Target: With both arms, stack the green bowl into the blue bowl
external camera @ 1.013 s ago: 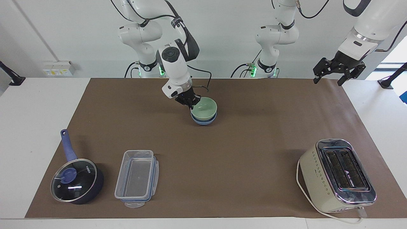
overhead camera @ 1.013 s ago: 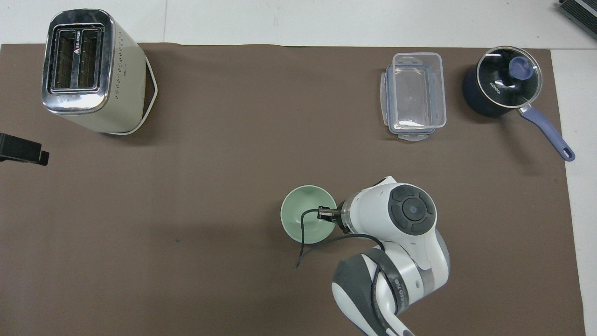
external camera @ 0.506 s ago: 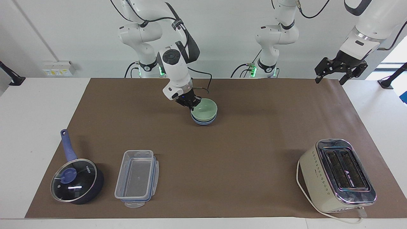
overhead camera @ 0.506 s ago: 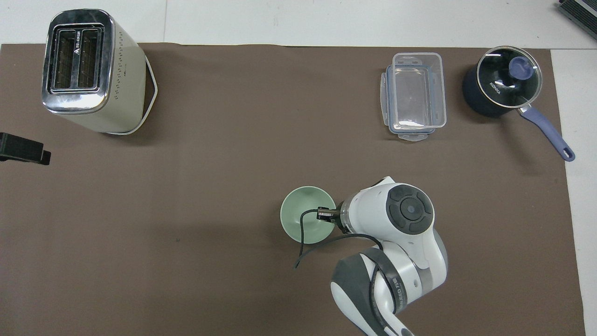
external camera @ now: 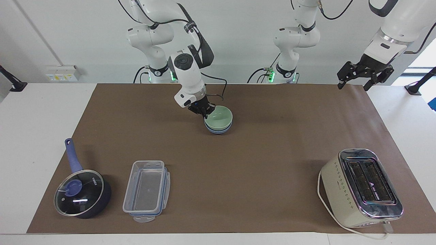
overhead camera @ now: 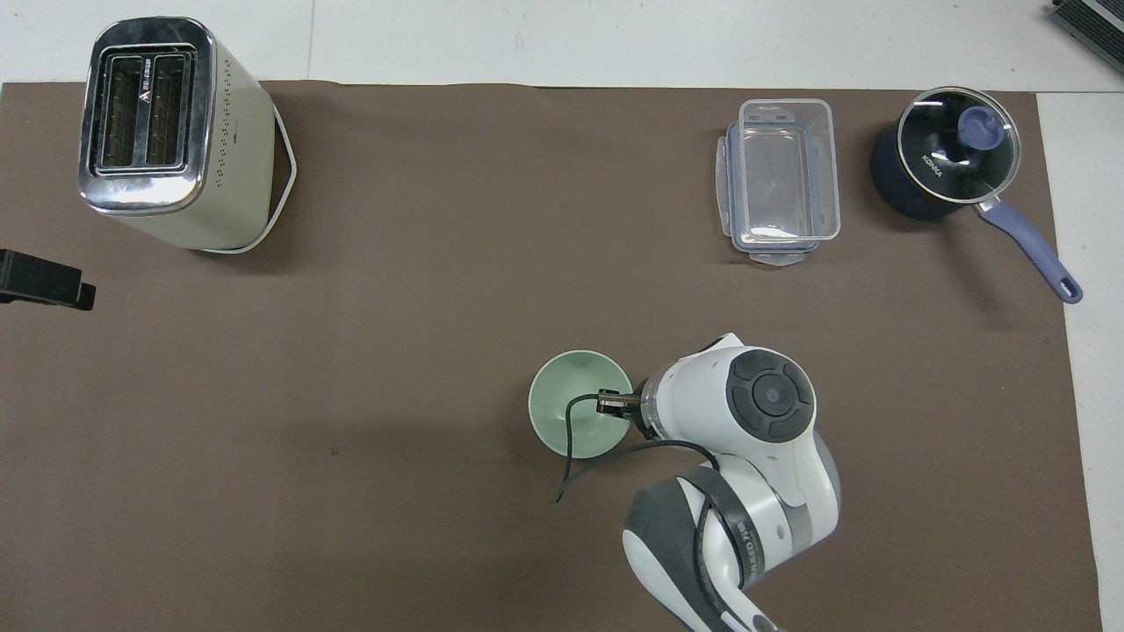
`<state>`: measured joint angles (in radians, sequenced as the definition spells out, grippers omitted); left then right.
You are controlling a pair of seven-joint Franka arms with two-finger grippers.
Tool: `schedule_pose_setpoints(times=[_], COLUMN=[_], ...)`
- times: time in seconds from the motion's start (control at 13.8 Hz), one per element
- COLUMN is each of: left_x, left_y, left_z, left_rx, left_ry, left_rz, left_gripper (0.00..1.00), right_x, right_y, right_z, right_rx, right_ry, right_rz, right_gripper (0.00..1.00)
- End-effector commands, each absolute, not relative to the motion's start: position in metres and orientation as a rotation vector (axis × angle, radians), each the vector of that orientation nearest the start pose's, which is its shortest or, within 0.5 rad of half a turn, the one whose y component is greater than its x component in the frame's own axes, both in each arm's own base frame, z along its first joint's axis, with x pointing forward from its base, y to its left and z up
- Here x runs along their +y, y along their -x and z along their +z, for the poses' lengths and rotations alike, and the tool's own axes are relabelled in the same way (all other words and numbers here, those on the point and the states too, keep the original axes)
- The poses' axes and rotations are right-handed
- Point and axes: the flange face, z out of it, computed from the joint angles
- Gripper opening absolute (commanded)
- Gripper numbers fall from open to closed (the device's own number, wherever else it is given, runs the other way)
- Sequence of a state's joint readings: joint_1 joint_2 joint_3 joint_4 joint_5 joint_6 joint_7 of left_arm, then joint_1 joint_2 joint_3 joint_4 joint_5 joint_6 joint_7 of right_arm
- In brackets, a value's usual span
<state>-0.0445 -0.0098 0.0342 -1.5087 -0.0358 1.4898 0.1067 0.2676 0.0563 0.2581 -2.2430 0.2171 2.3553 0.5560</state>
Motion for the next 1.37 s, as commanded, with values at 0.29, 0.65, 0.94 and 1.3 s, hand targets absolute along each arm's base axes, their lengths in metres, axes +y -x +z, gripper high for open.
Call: schedule_pose_setpoints(times=[0.29, 0.65, 0.94, 1.3], left_x=[-0.008, -0.007, -0.007, -0.007], left_y=[-0.545, -0.544, -0.544, -0.545], left_z=[0.656, 0.657, 0.656, 0.656], left_rx=[0.17, 0.167, 0.165, 0.165], left_ry=[3.154, 3.154, 3.155, 3.155], left_rz=[0.018, 0.016, 0.021, 0.018], left_gripper=[1.0, 1.0, 1.0, 1.0], right_x=[0.27, 0.273, 0.264, 0.219], right_y=[-0.463, -0.465, -0.48, -0.5], right_z=[0.339, 0.353, 0.398, 0.447], right_rx=[0.288, 0.297, 0.214, 0.226], right_ry=[2.939, 2.93, 2.95, 2.973], right_rz=[0.045, 0.029, -0.017, -0.151], right_gripper=[0.12, 1.0, 1.0, 1.0])
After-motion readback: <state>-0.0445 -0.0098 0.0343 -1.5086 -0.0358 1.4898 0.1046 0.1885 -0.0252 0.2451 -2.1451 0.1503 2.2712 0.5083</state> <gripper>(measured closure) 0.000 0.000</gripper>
